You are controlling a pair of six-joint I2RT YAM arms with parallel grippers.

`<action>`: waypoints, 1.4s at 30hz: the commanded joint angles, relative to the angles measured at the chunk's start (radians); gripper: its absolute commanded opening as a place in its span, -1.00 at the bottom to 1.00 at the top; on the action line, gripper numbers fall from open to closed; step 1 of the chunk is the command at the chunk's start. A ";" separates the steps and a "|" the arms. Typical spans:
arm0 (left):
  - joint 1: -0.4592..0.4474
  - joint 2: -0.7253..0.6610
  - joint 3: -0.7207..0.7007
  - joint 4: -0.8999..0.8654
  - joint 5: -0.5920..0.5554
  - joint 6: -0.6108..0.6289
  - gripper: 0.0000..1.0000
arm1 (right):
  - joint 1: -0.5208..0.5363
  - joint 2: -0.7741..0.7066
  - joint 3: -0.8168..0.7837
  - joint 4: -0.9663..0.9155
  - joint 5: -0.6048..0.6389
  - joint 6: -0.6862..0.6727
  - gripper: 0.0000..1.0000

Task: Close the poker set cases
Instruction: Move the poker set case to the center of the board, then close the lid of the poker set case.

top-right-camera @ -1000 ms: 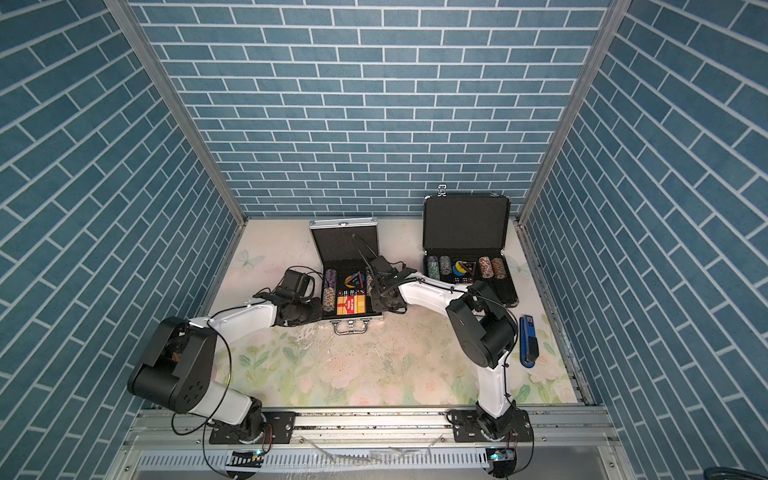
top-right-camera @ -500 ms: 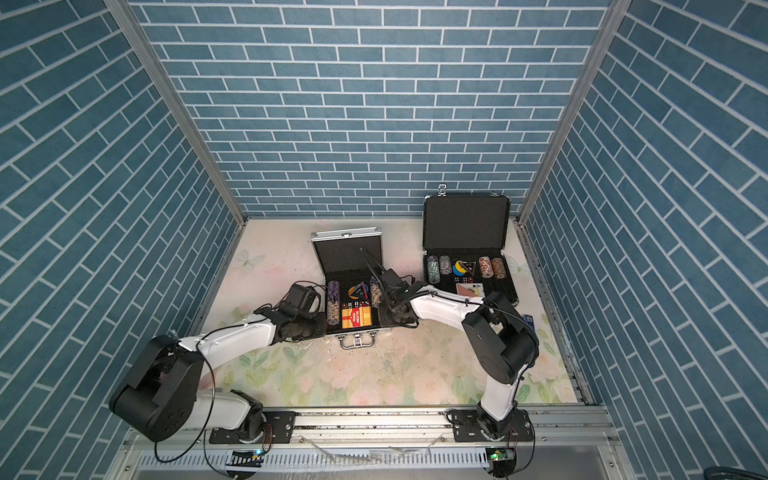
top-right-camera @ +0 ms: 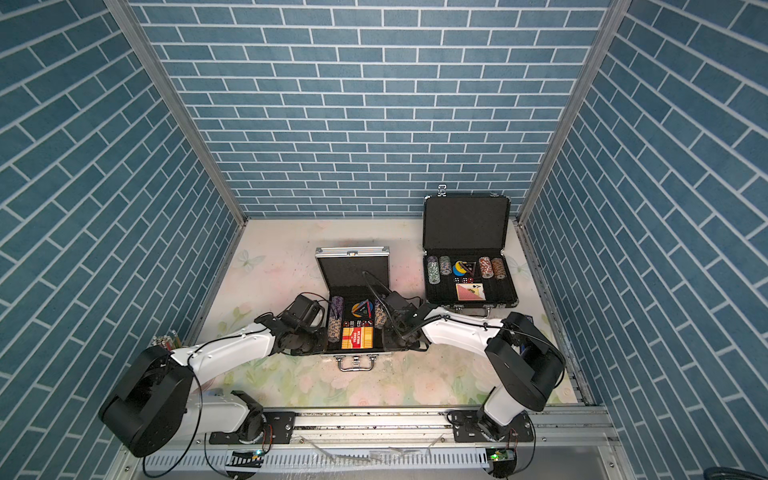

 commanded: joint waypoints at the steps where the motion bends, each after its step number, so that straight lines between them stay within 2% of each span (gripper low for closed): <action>1: -0.007 -0.005 -0.025 -0.153 -0.056 -0.005 -0.51 | 0.010 0.008 -0.057 -0.238 -0.006 -0.013 -0.76; 4: -0.007 -0.039 -0.013 -0.191 -0.073 -0.004 -0.42 | 0.008 -0.015 -0.015 -0.279 0.010 -0.041 -0.60; 6: -0.007 -0.066 0.002 -0.220 -0.083 -0.006 -0.28 | 0.002 -0.040 0.014 -0.303 0.017 -0.057 -0.47; 11: -0.007 -0.129 0.048 -0.284 -0.109 -0.005 -0.04 | -0.062 -0.109 0.091 -0.362 0.004 -0.097 -0.27; 15: -0.005 -0.181 0.090 -0.338 -0.127 -0.008 0.06 | -0.179 -0.178 0.163 -0.414 -0.024 -0.152 -0.19; 19: 0.021 -0.215 0.124 -0.357 -0.129 0.001 0.29 | -0.320 -0.211 0.281 -0.440 -0.062 -0.226 -0.07; 24: 0.115 -0.224 0.176 -0.323 -0.064 0.031 0.51 | -0.449 -0.148 0.469 -0.406 -0.149 -0.272 -0.04; 27: 0.198 -0.233 0.166 -0.267 0.004 0.045 0.55 | -0.482 -0.081 0.579 -0.340 -0.215 -0.261 -0.03; 32: 0.287 -0.232 0.169 -0.196 0.076 0.082 0.61 | -0.481 0.078 0.759 -0.226 -0.351 -0.200 -0.04; 36: 0.373 -0.237 0.135 -0.115 0.178 0.078 0.63 | -0.459 0.178 0.869 -0.216 -0.414 -0.192 -0.07; 42: 0.448 -0.232 0.104 -0.095 0.214 0.098 0.63 | -0.438 0.226 0.894 -0.241 -0.475 -0.197 -0.17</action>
